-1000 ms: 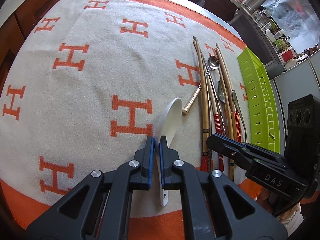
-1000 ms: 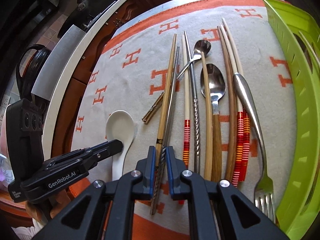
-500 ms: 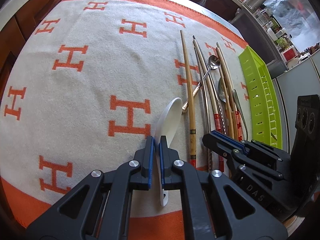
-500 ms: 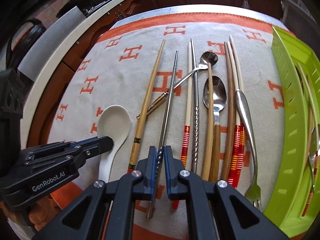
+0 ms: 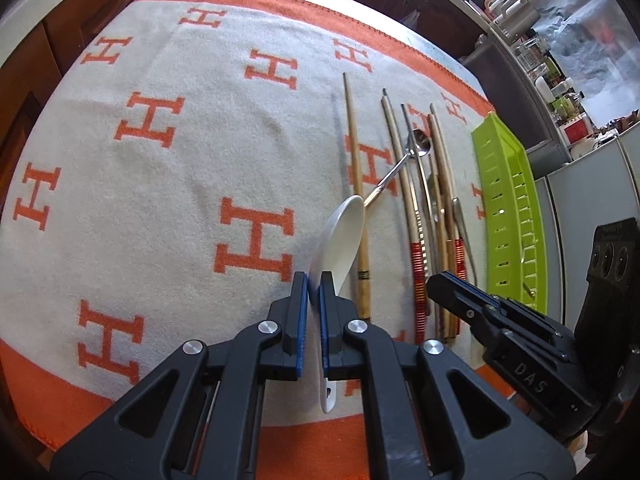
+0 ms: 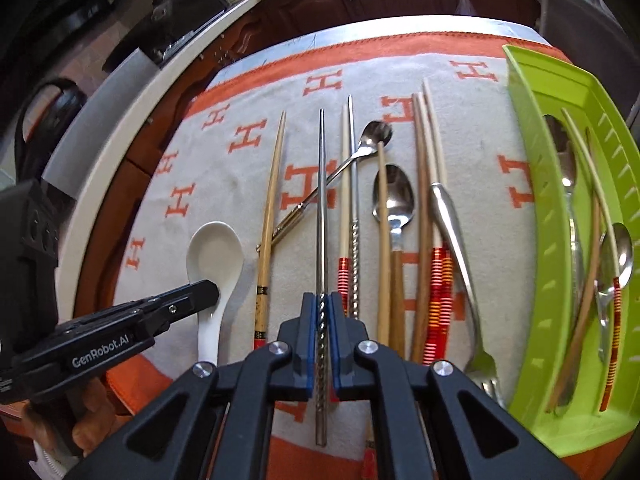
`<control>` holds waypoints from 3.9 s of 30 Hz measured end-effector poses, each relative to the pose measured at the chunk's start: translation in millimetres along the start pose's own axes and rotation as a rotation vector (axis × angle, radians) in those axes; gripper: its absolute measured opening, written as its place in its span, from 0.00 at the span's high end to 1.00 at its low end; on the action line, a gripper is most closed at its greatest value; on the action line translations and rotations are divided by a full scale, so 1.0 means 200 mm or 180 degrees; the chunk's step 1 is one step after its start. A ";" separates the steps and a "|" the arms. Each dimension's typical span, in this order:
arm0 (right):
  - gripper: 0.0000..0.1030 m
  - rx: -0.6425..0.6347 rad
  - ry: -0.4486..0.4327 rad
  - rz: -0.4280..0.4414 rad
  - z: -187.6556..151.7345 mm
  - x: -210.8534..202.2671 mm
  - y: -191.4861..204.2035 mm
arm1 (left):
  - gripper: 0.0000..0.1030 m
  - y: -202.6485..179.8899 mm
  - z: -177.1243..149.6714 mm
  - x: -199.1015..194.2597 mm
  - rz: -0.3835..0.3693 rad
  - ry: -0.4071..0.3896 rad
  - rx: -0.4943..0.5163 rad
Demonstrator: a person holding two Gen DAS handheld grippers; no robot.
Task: Organize utensils
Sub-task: 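Carry the ceramic spoon into the tray and open the left tool while the right tool places the steel chopstick, then move both open tools back from the tray to the utensil pile, then close the left tool on a bamboo chopstick while the right tool grasps a wooden chopstick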
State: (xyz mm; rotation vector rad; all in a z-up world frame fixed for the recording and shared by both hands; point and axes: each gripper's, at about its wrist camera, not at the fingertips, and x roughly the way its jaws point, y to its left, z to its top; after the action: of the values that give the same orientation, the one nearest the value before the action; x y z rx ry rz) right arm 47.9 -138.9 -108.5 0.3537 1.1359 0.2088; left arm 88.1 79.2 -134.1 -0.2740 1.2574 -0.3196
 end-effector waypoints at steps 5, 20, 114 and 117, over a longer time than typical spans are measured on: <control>0.95 0.0126 -0.0229 0.0128 0.00 -0.19 -0.08 | 0.97 -0.11 0.02 -0.08 -0.0132 -0.0014 0.0057; 0.95 0.0640 -0.0744 -0.0200 0.00 -0.66 -0.64 | 0.97 -1.06 0.14 -0.07 -0.0492 0.0113 0.0860; 0.93 0.0044 -0.0046 -0.0148 0.00 -0.08 -0.13 | 0.89 -0.29 0.04 0.21 0.0390 -0.0009 0.0431; 0.93 0.0062 -0.0036 -0.0132 0.00 -0.07 -0.15 | 0.89 -0.32 0.04 0.23 0.0486 -0.0071 0.0511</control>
State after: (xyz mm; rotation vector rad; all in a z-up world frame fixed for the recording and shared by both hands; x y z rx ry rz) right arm 41.8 -171.3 -107.0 0.3480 1.1338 0.1593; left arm 103.2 2.3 -148.2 -0.0438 1.2156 -0.2835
